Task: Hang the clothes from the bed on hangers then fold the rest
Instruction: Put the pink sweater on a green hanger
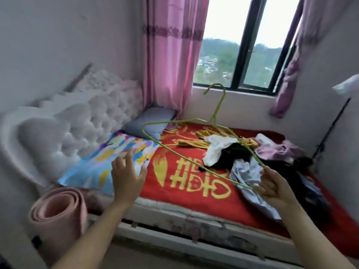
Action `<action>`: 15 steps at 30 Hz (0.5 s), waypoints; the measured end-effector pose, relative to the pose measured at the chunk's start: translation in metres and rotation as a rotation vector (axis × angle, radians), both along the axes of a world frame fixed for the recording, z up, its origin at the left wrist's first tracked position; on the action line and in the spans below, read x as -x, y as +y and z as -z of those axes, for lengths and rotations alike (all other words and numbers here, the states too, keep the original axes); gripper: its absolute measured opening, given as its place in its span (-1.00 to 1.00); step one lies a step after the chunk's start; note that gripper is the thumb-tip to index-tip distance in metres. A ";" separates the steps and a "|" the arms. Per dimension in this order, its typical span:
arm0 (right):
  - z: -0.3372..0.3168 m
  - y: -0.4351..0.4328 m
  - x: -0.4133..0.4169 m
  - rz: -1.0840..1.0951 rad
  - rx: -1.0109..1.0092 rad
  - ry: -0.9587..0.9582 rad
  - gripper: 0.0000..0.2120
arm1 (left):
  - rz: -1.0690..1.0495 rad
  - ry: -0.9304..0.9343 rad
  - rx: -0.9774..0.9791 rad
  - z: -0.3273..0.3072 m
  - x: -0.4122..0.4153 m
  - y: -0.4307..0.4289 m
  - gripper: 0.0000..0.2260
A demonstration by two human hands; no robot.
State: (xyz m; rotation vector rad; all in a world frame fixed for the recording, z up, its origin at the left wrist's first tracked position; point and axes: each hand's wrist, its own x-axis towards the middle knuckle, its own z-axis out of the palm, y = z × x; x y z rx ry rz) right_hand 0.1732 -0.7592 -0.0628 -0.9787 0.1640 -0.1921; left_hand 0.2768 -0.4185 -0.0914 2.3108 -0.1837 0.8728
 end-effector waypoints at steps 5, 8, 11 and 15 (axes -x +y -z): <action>0.020 -0.055 -0.005 0.114 0.120 0.146 -0.81 | 0.100 0.113 0.091 0.042 -0.069 -0.093 -0.31; 0.027 -0.088 -0.022 0.149 0.163 0.167 -0.80 | 0.134 0.263 0.081 0.066 -0.116 -0.125 -0.32; 0.041 -0.112 -0.034 0.151 0.127 0.191 -0.62 | 0.217 0.411 -0.024 0.089 -0.167 -0.148 -0.49; 0.062 -0.142 -0.036 0.205 0.079 0.261 -0.65 | 0.497 0.633 0.011 0.114 -0.204 -0.198 -0.76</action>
